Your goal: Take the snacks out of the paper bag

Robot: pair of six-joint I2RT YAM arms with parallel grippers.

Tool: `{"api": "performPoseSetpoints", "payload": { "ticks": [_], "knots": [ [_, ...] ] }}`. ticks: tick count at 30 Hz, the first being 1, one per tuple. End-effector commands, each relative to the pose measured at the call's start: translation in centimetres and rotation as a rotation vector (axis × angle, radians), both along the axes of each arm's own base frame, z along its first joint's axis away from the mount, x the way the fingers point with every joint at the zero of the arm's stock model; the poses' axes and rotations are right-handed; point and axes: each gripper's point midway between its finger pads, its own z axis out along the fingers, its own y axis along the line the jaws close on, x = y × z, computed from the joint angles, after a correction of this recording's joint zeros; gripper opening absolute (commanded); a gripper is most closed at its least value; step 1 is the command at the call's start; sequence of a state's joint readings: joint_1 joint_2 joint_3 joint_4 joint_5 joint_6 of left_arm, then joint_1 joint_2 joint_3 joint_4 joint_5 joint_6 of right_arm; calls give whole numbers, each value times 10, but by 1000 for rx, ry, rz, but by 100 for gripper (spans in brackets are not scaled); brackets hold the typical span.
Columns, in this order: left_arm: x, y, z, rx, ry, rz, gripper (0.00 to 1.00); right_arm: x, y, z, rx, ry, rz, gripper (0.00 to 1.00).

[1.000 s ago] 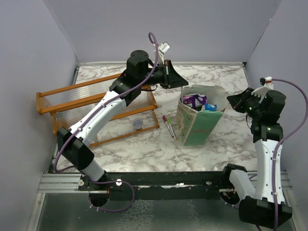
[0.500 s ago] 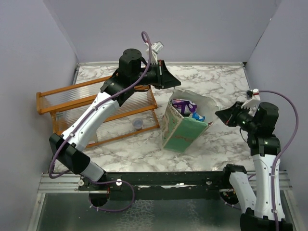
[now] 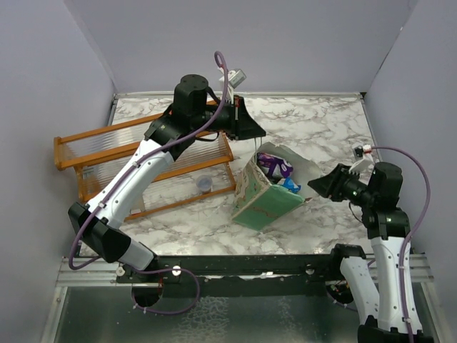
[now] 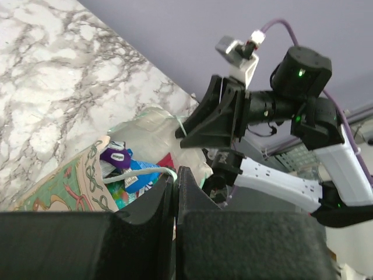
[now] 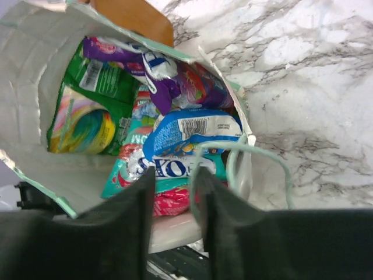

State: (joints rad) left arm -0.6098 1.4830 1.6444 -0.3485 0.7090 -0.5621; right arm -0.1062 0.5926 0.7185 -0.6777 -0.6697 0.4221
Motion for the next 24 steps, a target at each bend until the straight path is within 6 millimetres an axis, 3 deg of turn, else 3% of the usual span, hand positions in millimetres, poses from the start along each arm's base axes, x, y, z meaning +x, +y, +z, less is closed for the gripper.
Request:
{"api": "performPoseSetpoints", "payload": {
  "ticks": [1,4,7,9,12,14,16,21,24],
  "knots": [
    [-34,6,35,-100,-152,-154,0,3,-21,51,-75,-80,-143,48],
    [-46,4,40,-157,-157,-220,0,0,-51,82,-176,-117,-300,66],
    [-54,1,40,-197,-127,-270,0,-5,-65,97,-240,-137,-364,69],
    [-54,0,36,-193,-105,-276,0,-8,-58,103,-263,-165,-302,68],
    [-47,-1,30,-160,-98,-250,0,-11,-22,109,-234,-250,-69,66],
    [-42,-2,31,-153,-104,-231,0,-12,6,102,-190,-280,119,64],
    [-40,-4,35,-156,-114,-235,0,-11,23,93,-162,-269,229,63],
    [-29,-12,37,-155,-120,-245,0,-6,41,63,-93,-154,331,47],
    [-28,-17,36,-167,-110,-272,0,-5,44,41,-75,-76,337,43]
  ]
}}
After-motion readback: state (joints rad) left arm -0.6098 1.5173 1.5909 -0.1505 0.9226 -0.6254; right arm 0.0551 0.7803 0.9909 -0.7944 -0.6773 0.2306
